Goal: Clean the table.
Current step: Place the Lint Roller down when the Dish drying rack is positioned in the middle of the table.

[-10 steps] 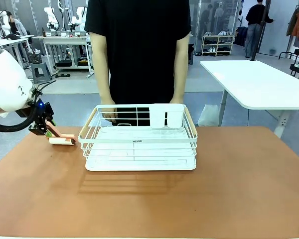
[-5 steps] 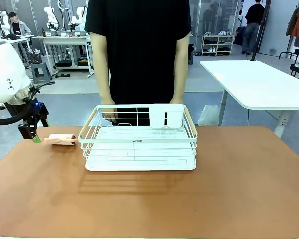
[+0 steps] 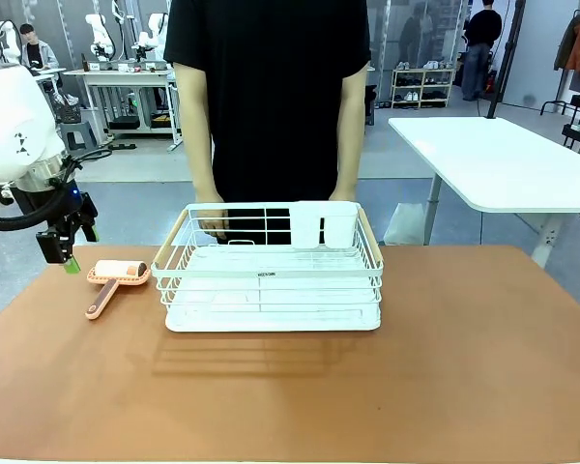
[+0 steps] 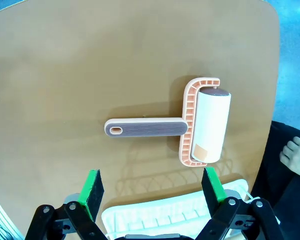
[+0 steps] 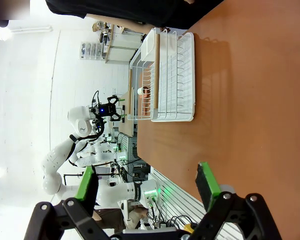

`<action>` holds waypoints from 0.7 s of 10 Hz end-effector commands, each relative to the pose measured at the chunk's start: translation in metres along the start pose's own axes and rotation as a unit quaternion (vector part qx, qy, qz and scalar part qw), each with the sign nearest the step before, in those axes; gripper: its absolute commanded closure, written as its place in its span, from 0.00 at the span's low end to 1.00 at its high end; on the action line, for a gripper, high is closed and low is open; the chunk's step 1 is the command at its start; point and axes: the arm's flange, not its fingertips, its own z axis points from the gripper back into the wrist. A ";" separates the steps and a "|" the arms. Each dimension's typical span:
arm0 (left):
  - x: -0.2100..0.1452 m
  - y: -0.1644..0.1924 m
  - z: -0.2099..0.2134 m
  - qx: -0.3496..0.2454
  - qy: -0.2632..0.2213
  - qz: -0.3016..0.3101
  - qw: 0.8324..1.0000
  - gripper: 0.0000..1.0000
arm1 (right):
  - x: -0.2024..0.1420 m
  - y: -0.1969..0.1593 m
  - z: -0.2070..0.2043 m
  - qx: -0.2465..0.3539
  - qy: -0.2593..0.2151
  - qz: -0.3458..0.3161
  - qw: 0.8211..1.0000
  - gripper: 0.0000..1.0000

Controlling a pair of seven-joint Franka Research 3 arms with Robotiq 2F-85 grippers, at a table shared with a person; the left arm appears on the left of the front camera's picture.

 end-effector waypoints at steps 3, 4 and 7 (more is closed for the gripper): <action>0.001 0.003 -0.002 0.000 0.000 -0.002 1.000 0.00 | -0.001 0.003 0.000 0.005 -0.001 0.003 1.000 0.00; 0.001 0.003 -0.002 0.000 0.000 -0.002 1.000 0.00 | -0.001 0.003 0.000 0.005 -0.001 0.003 1.000 0.00; 0.001 0.003 -0.002 0.000 0.000 -0.002 1.000 0.00 | -0.001 0.003 0.000 0.005 -0.001 0.003 1.000 0.00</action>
